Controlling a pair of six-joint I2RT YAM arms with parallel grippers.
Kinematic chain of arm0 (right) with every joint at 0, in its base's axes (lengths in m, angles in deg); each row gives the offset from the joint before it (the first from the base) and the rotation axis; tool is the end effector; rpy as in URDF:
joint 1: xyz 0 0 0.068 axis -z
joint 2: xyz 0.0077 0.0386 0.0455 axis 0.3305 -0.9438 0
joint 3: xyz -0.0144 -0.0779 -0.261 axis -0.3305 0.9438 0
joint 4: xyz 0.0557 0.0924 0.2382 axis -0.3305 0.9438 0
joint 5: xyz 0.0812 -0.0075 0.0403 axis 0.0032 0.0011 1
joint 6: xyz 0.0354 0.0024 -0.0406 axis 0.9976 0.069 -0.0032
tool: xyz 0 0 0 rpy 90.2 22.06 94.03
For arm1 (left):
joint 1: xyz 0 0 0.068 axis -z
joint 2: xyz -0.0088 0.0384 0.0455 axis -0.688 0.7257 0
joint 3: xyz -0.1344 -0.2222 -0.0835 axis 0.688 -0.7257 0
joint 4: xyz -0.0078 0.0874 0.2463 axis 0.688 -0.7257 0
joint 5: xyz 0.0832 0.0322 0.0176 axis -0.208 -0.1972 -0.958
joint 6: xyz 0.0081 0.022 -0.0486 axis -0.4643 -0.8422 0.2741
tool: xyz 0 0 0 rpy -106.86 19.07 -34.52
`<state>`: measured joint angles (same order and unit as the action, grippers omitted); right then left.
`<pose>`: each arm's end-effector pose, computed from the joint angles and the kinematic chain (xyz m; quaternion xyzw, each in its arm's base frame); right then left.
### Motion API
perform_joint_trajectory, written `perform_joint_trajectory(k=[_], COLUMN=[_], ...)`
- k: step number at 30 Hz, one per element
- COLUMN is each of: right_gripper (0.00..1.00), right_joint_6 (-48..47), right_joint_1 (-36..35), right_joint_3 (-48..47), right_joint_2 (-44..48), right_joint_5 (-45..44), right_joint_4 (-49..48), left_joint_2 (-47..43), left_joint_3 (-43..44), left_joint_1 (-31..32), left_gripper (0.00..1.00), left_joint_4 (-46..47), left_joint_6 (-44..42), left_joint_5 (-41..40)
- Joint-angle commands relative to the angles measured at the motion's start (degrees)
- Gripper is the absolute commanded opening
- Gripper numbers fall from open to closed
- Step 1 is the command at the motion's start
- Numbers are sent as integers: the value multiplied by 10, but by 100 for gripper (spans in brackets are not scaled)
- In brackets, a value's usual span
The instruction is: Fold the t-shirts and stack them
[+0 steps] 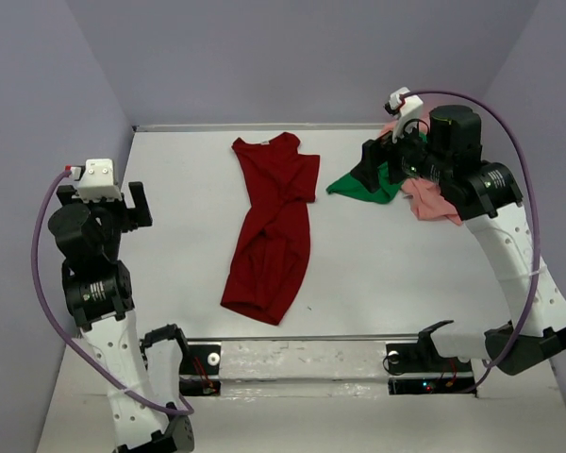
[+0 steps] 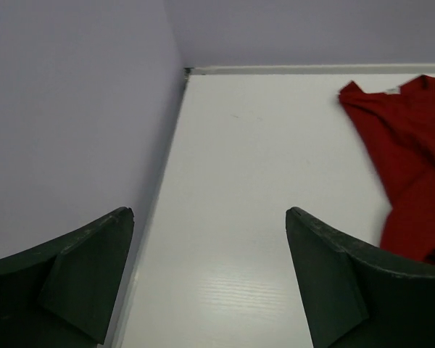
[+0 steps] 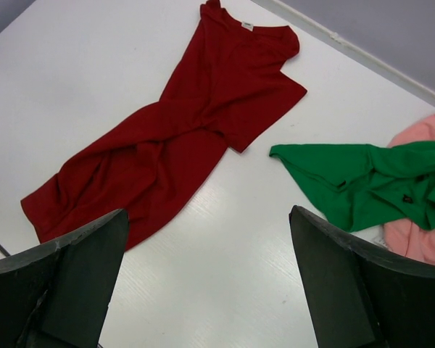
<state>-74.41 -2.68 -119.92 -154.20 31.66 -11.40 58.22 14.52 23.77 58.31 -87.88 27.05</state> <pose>0.2228 0.1007 0.4733 -0.2784 0.7814 0.1912 0.5248 0.1299 0.0399 0.4189 0.0175 0.7192 0.1326 0.6818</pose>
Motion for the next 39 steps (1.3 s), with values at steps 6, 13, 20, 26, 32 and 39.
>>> perform_joint_trajectory(k=[6, 13, 20, 26, 32, 39], right_gripper=[97, 97, 97, 97, 97, 97], right_joint_6=[6, 5, 2, 0, -5, -5], right_joint_1=[15, 20, 20, 20, 20, 20], right_joint_3=[1, 6, 11, 1, 6, 19], right_joint_2=[-4, -19, -40, -56, -71, -88], right_joint_5=[24, 29, 28, 26, 19, 27], right_joint_4=[-28, -36, -41, -41, -41, -54], left_joint_2=[152, 325, 426, 515, 564, 626], left_joint_3=[110, 105, 51, 60, 77, 116], left_joint_1=[28, 157, 330, 402, 412, 428], left_gripper=[90, 90, 90, 91, 88, 86], left_joint_4=[-225, -210, -160, -197, -227, -324], left_joint_6=[-4, -17, -30, -76, -93, -154], left_joint_5=[276, 227, 211, 207, 143, 125])
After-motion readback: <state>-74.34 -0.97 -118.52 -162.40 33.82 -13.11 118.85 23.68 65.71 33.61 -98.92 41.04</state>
